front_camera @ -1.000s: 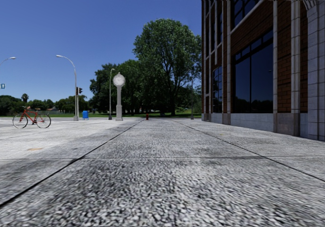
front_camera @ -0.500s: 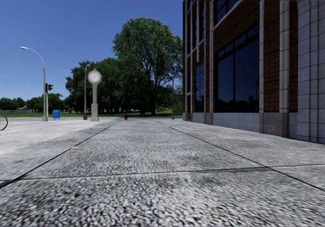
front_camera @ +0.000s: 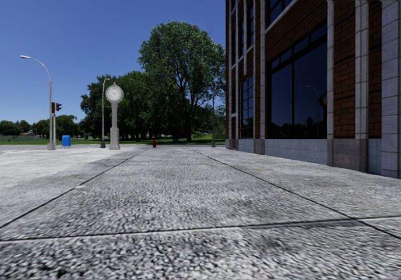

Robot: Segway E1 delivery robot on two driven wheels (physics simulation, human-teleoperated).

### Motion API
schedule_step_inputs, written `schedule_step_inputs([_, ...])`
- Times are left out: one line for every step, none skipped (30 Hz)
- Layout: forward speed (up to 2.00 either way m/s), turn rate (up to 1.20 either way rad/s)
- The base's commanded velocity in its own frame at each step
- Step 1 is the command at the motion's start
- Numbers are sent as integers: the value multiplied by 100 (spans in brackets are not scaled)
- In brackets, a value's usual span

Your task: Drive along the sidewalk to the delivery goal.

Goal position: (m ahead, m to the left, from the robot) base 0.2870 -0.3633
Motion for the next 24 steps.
schedule_step_inputs([67, 0])
schedule_step_inputs([67, 0])
schedule_step_inputs([67, 0])
schedule_step_inputs([67, 0])
schedule_step_inputs([67, 0])
schedule_step_inputs([67, 0])
schedule_step_inputs([67, 0])
schedule_step_inputs([67, 0])
schedule_step_inputs([67, 0])
schedule_step_inputs([67, 0])
schedule_step_inputs([64, 0])
schedule_step_inputs([55, 0])
schedule_step_inputs([55, 0])
schedule_step_inputs([47, 0])
schedule_step_inputs([30, 0])
schedule_step_inputs([17, 0])
schedule_step_inputs([7, 0])
schedule_step_inputs([0, 0])
schedule_step_inputs([0, 0])
schedule_step_inputs([0, 0])
schedule_step_inputs([0, 0])
schedule_step_inputs([0, 0])
schedule_step_inputs([0, 0])
schedule_step_inputs([0, 0])
